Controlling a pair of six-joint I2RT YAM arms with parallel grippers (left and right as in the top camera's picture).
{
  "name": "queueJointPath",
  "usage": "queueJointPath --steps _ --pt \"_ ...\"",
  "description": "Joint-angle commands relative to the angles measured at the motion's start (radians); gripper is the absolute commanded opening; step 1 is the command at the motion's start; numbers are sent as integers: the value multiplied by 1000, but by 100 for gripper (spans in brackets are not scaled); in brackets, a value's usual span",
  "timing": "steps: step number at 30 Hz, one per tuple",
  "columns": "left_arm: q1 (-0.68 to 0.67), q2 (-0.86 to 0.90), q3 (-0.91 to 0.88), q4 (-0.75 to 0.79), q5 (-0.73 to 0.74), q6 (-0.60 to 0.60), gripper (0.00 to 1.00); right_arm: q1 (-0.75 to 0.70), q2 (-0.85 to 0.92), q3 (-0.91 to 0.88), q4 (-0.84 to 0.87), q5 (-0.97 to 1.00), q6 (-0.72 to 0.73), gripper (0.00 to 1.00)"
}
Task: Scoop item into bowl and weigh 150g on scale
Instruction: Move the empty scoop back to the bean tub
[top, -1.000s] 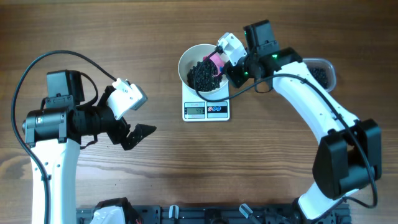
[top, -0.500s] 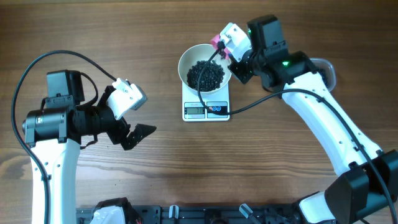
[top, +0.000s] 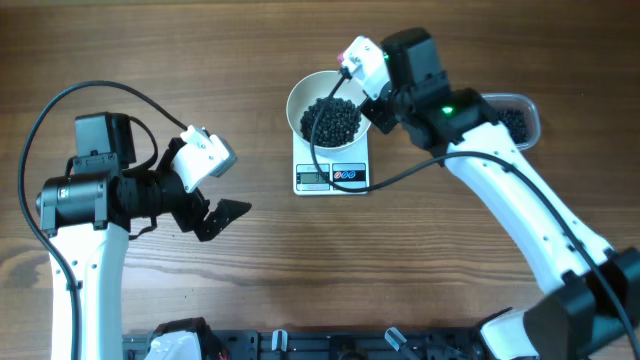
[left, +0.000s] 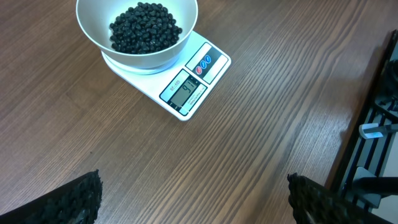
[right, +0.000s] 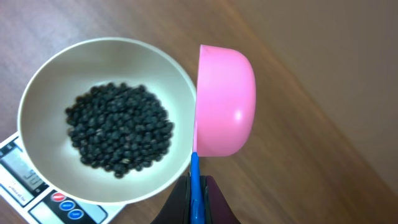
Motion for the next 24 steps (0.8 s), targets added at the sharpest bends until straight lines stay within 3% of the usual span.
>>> queueJointPath --steps 1,6,11,24 --pt "-1 -10 9 0 0 21 100 -73 -116 27 -16 72 16 4" --pt "-1 -10 9 0 0 21 100 -335 -181 27 -180 193 62 4" --pt "-1 -10 9 0 0 21 100 -562 -108 13 -310 188 64 4" --pt "-1 -10 9 0 0 21 100 -594 179 2 -318 155 96 4"
